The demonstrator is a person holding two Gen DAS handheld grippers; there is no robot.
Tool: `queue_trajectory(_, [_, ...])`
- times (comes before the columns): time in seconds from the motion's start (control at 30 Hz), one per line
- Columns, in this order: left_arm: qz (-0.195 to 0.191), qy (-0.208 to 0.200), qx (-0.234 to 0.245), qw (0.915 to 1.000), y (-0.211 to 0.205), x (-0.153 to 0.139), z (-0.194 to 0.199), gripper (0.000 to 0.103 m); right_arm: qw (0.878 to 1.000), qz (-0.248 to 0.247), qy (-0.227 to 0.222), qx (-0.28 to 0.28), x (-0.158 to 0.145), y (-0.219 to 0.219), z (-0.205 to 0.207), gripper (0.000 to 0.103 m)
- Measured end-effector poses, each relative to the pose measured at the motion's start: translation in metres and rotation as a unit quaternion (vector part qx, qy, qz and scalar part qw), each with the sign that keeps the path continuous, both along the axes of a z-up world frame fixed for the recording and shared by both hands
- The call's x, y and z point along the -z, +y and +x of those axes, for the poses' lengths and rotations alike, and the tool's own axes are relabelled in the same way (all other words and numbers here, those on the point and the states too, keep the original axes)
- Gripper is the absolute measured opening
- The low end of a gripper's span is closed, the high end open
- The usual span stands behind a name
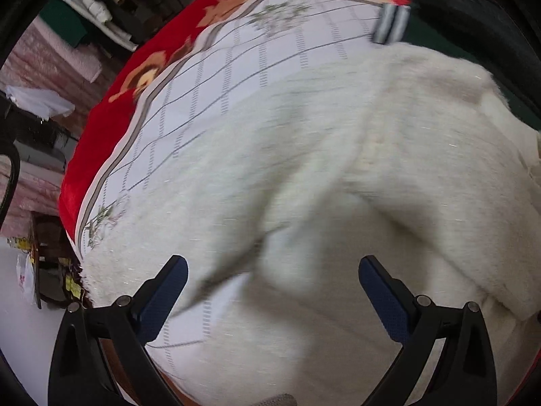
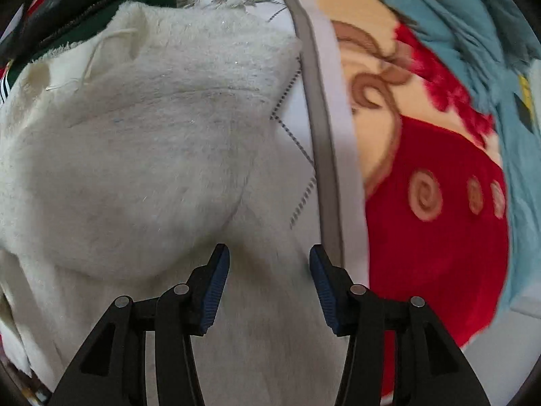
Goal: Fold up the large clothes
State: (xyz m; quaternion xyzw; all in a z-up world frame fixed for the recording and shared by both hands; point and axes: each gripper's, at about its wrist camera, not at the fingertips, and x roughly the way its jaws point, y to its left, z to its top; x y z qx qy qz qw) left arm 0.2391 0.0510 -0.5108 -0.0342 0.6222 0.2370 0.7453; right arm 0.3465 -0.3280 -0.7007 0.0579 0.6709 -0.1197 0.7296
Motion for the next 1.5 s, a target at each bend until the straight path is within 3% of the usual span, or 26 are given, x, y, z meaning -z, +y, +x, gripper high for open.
queue_trajectory(0.03, [0.003, 0.001, 0.004, 1.0, -0.006, 0.0, 0.002, 0.103, 1.0, 0.015, -0.02, 0.011, 0.002, -0.012, 0.001, 0.032])
queue_trajectory(0.13, [0.017, 0.005, 0.015, 0.9997, -0.029, 0.006, 0.012, 0.103, 0.99, 0.054, -0.06, 0.113, 0.008, -0.057, -0.006, 0.031])
queue_trajectory(0.2, [0.024, 0.013, 0.015, 0.9995, -0.038, 0.012, 0.018, 0.103, 0.975, 0.094, -0.036, 0.198, 0.032, -0.092, -0.021, 0.032])
queue_trajectory(0.27, [0.026, 0.015, 0.008, 0.9995, -0.042, 0.013, 0.021, 0.103, 0.965, 0.137, -0.026, 0.222, 0.041, -0.102, -0.029, 0.034])
queue_trajectory(0.53, [0.035, 0.01, -0.034, 0.9988, -0.026, 0.0, 0.0, 0.103, 0.984, 0.125, -0.046, 0.118, -0.033, -0.07, -0.058, 0.037])
queue_trajectory(0.6, [0.023, 0.015, -0.063, 0.9977, -0.009, -0.003, -0.016, 0.103, 0.984, 0.155, -0.049, 0.074, -0.043, -0.045, -0.061, 0.037])
queue_trajectory(0.7, [-0.027, 0.016, -0.136, 0.9902, 0.032, -0.005, -0.05, 0.103, 0.975, 0.218, -0.04, 0.021, -0.043, -0.006, -0.058, 0.037])
queue_trajectory(0.77, [-0.073, 0.016, -0.205, 0.976, 0.065, -0.001, -0.079, 0.103, 0.971, 0.236, -0.025, -0.007, -0.036, 0.025, -0.055, 0.04])
queue_trajectory(0.83, [-0.119, 0.007, -0.271, 0.9553, 0.096, 0.005, -0.107, 0.103, 0.967, 0.254, -0.005, -0.027, -0.024, 0.054, -0.05, 0.041])
queue_trajectory(0.93, [-0.149, -0.02, -0.348, 0.9256, 0.135, 0.019, -0.147, 0.103, 0.965, 0.257, 0.016, -0.054, -0.009, 0.104, -0.046, 0.041])
queue_trajectory(1.0, [-0.184, -0.034, -0.402, 0.8962, 0.161, 0.036, -0.171, 0.103, 0.965, 0.251, 0.015, -0.072, -0.006, 0.133, -0.046, 0.041])
queue_trajectory(1.13, [-0.234, -0.07, -0.467, 0.8501, 0.198, 0.064, -0.197, 0.101, 0.965, 0.244, 0.011, -0.097, -0.01, 0.174, -0.02, 0.041])
queue_trajectory(1.23, [-0.25, -0.083, -0.5, 0.8247, 0.224, 0.085, -0.203, 0.101, 0.967, 0.228, 0.014, -0.114, -0.003, 0.196, -0.009, 0.041])
queue_trajectory(1.27, [-0.246, -0.085, -0.509, 0.8207, 0.233, 0.09, -0.204, 0.101, 0.967, 0.226, 0.016, -0.116, -0.002, 0.2, -0.009, 0.041])
queue_trajectory(1.37, [-0.196, -0.105, -0.525, 0.8217, 0.259, 0.09, -0.201, 0.098, 0.969, 0.212, 0.019, -0.123, 0.002, 0.21, -0.007, 0.041])
queue_trajectory(1.43, [-0.16, -0.118, -0.529, 0.8252, 0.274, 0.083, -0.198, 0.082, 0.971, 0.201, 0.016, -0.128, 0.0, 0.214, -0.008, 0.041])
queue_trajectory(1.5, [-0.13, -0.128, -0.528, 0.8293, 0.291, 0.077, -0.194, 0.072, 0.973, 0.19, 0.012, -0.131, 0.001, 0.224, -0.006, 0.041])
